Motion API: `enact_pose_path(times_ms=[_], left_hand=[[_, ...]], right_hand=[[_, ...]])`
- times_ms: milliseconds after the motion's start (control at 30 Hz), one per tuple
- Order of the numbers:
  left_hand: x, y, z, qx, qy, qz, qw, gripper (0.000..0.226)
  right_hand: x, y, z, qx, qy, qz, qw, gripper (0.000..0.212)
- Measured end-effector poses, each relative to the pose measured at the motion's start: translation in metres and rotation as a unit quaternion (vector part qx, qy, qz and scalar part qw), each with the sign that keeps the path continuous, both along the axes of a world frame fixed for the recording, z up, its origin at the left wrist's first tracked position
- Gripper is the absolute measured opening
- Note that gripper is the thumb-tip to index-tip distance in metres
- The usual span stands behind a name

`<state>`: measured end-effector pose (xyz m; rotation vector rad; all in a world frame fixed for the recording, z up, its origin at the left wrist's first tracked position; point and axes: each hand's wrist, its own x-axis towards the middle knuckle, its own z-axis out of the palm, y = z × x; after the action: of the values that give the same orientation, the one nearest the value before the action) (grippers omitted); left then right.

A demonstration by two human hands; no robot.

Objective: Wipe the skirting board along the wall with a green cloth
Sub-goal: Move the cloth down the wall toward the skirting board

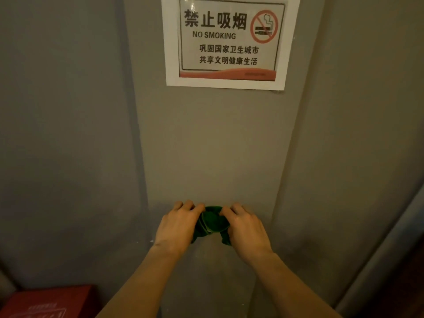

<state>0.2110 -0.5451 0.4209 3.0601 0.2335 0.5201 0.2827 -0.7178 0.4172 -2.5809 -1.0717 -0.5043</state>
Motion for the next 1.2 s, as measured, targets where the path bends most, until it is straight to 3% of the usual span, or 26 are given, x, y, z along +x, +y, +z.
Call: enact_pose_path(times_ms=[500,1200], left_hand=[[0.008,0.031,-0.092,-0.052,0.065,-0.009,0.996,0.051],[0.010,-0.016,-0.297,-0.134,0.192,0.024,0.972,0.047]], right_hand=[[0.000,0.029,-0.078,-0.045,0.066,-0.010,0.997,0.050],[0.026,-0.012,-0.282,-0.080,0.210,0.032,0.974,0.042]])
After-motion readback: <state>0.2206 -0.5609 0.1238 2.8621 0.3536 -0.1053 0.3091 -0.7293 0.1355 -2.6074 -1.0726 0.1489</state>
